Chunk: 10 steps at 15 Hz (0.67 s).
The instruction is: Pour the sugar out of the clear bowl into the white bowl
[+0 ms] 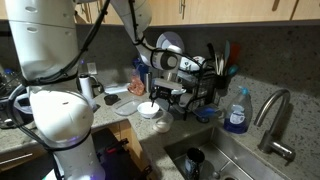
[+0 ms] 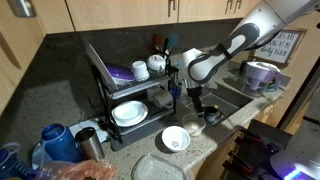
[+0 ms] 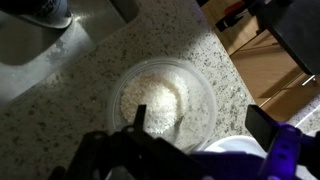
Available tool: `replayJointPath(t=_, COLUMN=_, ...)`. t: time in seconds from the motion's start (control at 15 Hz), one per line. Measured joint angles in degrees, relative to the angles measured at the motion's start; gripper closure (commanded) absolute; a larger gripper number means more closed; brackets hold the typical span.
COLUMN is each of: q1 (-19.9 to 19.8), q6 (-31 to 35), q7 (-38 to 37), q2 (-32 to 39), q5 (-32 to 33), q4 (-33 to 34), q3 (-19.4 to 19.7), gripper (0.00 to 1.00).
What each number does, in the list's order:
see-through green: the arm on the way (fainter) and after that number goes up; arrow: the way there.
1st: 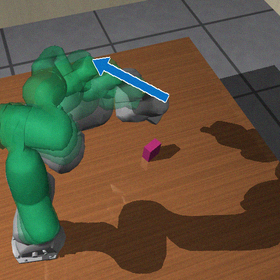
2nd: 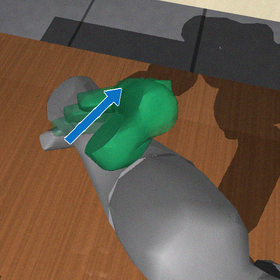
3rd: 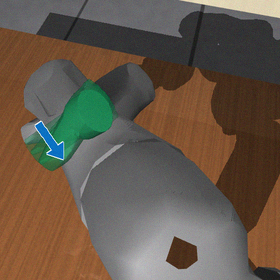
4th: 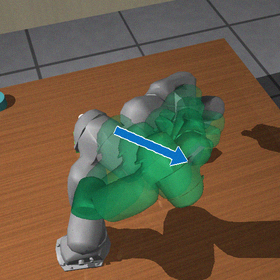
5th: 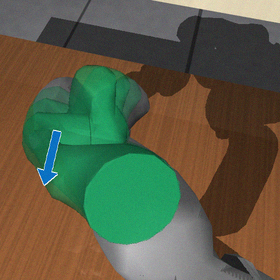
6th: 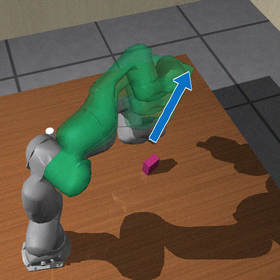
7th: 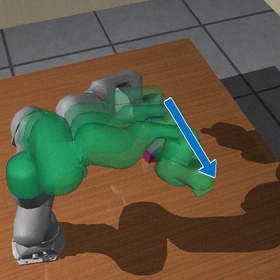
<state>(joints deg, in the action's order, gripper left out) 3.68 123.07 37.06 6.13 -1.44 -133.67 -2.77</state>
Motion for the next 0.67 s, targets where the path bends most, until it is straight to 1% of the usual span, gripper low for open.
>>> replayJointPath(t=0.2, q1=-1.46, q6=-0.06, q7=11.34, q2=2.67, q5=-5.06, q4=1.89, q3=0.00, gripper=0.00)
replayJointPath(t=0.33, q1=-2.56, q6=-0.39, q7=17.35, q2=4.34, q5=-7.70, q4=3.14, q3=0.00, gripper=0.00)
replayJointPath(t=0.47, q1=-3.49, q6=-1.11, q7=21.43, q2=5.85, q5=-8.83, q4=4.54, q3=0.00, gripper=0.00)
replayJointPath(t=0.67, q1=-4.02, q6=-1.48, q7=24.27, q2=7.48, q5=-8.91, q4=6.15, q3=-0.01, gripper=0.00)
